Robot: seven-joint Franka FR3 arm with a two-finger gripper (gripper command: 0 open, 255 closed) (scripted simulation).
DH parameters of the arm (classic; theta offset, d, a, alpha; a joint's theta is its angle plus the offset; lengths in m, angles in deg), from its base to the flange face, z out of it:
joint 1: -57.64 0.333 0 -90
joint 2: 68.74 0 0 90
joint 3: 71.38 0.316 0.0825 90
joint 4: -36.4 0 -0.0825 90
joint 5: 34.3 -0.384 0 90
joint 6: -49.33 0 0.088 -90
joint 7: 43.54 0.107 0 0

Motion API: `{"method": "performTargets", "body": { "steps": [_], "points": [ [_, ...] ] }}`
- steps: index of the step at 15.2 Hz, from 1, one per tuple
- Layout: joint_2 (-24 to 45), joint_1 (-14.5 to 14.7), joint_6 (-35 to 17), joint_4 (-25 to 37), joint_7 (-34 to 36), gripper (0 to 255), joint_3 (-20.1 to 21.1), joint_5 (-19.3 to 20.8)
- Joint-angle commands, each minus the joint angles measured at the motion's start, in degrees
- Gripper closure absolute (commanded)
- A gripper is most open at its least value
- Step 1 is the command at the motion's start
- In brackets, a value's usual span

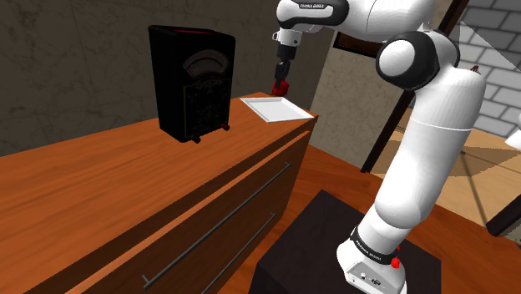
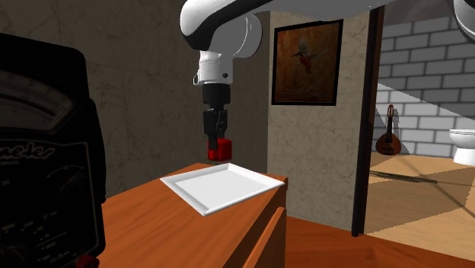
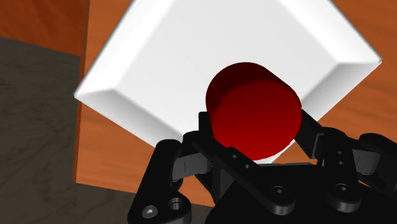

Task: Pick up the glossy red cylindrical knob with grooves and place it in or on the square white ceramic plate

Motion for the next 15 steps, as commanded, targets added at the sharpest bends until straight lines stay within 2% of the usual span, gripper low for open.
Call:
{"method": "performTargets", "body": {
  "steps": [1,12,15],
  "points": [
    [0.0,-0.2,-1.4,-1.4,-0.4,255,-0.1,0.0],
    [-0.4,0.0,-10.7,-11.1,-0.4,255,0.0,0.0],
    [-0.4,0.0,-10.7,-11.1,-0.4,255,0.0,0.0]
  ]
}}
